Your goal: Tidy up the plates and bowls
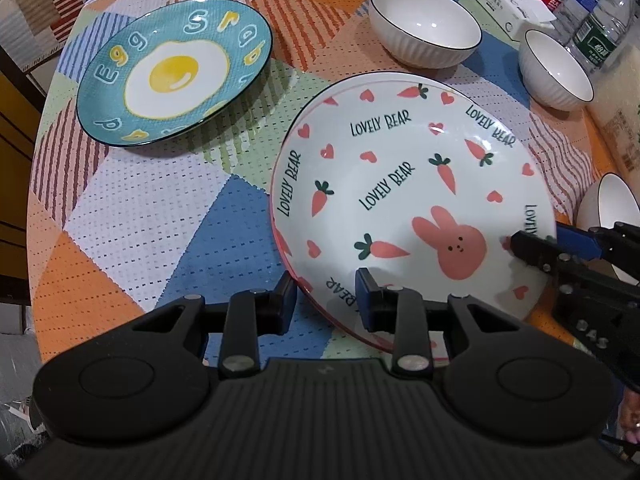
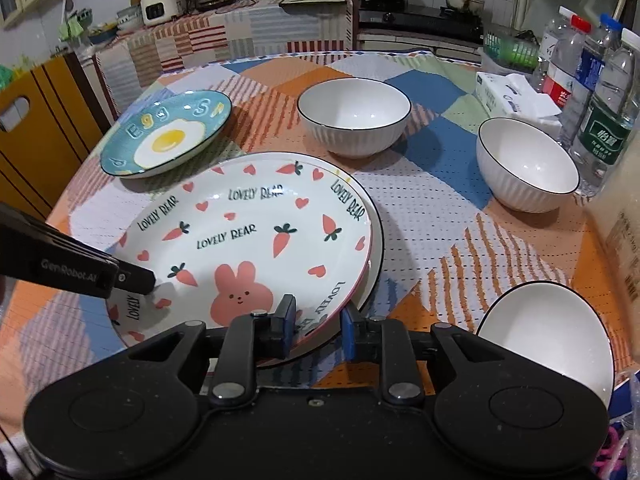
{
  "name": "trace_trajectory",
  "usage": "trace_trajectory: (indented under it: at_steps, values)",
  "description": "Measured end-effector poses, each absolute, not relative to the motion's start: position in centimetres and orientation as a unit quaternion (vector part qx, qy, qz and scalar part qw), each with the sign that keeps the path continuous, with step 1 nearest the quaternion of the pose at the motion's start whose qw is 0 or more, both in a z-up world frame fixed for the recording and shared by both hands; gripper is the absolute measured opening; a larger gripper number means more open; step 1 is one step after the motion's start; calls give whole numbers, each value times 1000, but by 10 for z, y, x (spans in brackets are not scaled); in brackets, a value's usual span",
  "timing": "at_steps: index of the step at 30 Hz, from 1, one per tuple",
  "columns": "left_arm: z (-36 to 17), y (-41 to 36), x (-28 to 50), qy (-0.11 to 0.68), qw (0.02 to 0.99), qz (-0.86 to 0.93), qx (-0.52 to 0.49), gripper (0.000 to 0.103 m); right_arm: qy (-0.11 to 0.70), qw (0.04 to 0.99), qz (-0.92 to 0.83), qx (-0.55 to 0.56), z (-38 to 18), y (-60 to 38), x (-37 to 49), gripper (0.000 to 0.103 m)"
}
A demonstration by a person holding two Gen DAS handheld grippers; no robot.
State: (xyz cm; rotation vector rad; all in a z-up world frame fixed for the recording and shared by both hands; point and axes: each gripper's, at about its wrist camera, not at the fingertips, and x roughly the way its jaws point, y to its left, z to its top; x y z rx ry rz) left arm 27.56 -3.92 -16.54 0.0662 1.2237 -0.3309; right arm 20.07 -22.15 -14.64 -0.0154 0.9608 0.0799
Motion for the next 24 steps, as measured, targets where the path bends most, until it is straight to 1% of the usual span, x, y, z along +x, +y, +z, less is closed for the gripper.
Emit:
trace_trajectory:
  at_steps: [4, 5, 7, 8, 13, 16, 17, 22, 24]
  values:
    - [-162, -42, 272, 569, 807, -156, 29, 30, 455, 890, 13, -42, -152, -212, 201, 35]
    - [-160, -41, 271, 568, 808, -157, 25, 30, 450, 891, 6, -50, -150, -211, 202, 34]
    - [-153, -37, 268, 563, 811, -156, 18, 30, 428, 902, -7, -62, -142, -213, 200, 39]
    - [-149, -35, 267, 559, 814, -155, 16, 30, 417, 907, -9, -59, -136, -216, 198, 39]
    - [-120, -18, 259, 540, 829, -145, 7, 31, 399, 916, 42, 25, -108, -237, 195, 40]
    - [-98, -7, 253, 525, 840, -140, 6, 33, 393, 915, 80, 41, -92, -239, 193, 41]
    - [-90, -4, 252, 519, 844, -138, 7, 33, 387, 917, 94, 38, -85, -236, 191, 42]
    - [-51, 20, 246, 487, 865, -119, 3, 35, 347, 928, 136, -7, -58, -214, 184, 51]
    - [-39, 30, 244, 473, 874, -110, 0, 38, 327, 933, 147, -28, -51, -204, 183, 53]
